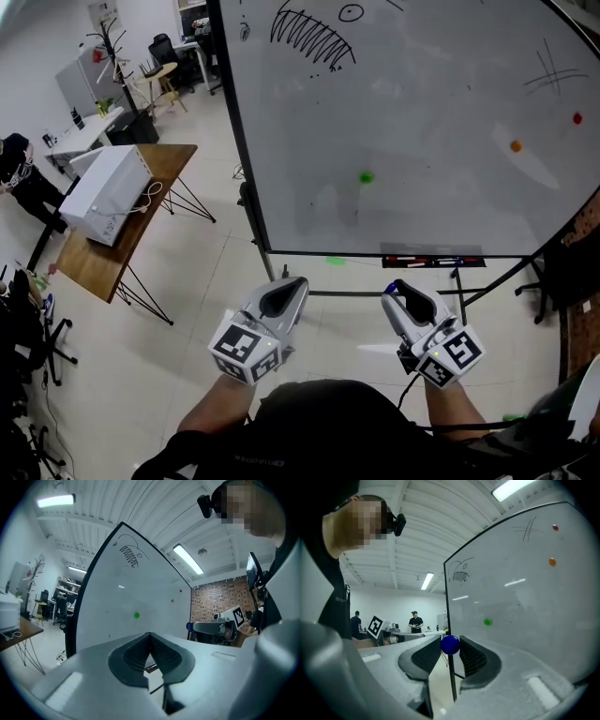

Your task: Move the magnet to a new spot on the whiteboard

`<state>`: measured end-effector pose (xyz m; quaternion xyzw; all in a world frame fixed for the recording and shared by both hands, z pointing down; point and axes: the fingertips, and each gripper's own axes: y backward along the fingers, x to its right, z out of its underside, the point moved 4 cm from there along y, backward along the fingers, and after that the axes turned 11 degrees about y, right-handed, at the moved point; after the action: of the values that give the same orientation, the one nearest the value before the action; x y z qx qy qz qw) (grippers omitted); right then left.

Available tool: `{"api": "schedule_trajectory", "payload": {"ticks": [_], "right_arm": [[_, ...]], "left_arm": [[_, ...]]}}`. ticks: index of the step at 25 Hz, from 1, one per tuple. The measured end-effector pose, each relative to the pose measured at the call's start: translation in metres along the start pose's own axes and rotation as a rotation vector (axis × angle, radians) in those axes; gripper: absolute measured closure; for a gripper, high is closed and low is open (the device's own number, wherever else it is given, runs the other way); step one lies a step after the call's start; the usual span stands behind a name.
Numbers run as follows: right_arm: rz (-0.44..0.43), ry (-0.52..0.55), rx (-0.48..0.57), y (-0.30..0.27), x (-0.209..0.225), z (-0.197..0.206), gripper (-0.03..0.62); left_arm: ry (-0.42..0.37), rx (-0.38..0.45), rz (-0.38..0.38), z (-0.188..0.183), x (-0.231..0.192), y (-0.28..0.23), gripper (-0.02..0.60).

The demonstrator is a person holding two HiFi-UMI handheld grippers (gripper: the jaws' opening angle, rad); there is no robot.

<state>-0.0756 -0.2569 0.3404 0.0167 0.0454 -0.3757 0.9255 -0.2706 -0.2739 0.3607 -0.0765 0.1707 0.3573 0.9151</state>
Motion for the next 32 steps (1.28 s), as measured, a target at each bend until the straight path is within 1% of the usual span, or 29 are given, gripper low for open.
{"api": "schedule_trajectory", "payload": {"ticks": [3,8,12,18,21,24,26,29,32], "right_arm": [[0.004,0.009,-0.011,0.006,-0.009,0.013,0.484],[-0.021,-0.046,-0.026,0.014,-0.017,0.029,0.483],[-0.015,-0.042,-0.016,0.019,-0.013,0.028,0.482],[0.0,-0.039,-0.018,0.026,-0.005,0.029,0.482],[0.001,-0.033,-0.025,0.029,-0.004,0.029,0.484],[0.002,-0.026,-0.026,0.029,-0.002,0.028,0.484],[0.004,-0.026,-0.025,0.028,-0.001,0.028,0.482],[0.008,-0.025,-0.021,0.027,0.002,0.027,0.483],[0.018,-0.027,-0.021,0.029,0.006,0.026,0.482]], "left_arm": [[-0.009,-0.002,-0.002,0.001,0.006,-0.002,0.566],[-0.028,-0.007,-0.005,0.004,0.015,-0.008,0.565],[-0.033,-0.005,-0.019,0.003,0.018,-0.011,0.565],[-0.025,-0.005,-0.017,0.009,0.023,-0.016,0.566],[-0.024,-0.009,-0.001,0.014,0.026,-0.02,0.566],[0.001,0.002,0.034,0.011,0.032,-0.022,0.565],[0.01,0.013,0.042,0.008,0.034,-0.022,0.565],[-0.005,0.016,0.023,0.013,0.03,-0.023,0.565],[-0.002,0.007,0.008,0.019,0.028,-0.023,0.565]]}}
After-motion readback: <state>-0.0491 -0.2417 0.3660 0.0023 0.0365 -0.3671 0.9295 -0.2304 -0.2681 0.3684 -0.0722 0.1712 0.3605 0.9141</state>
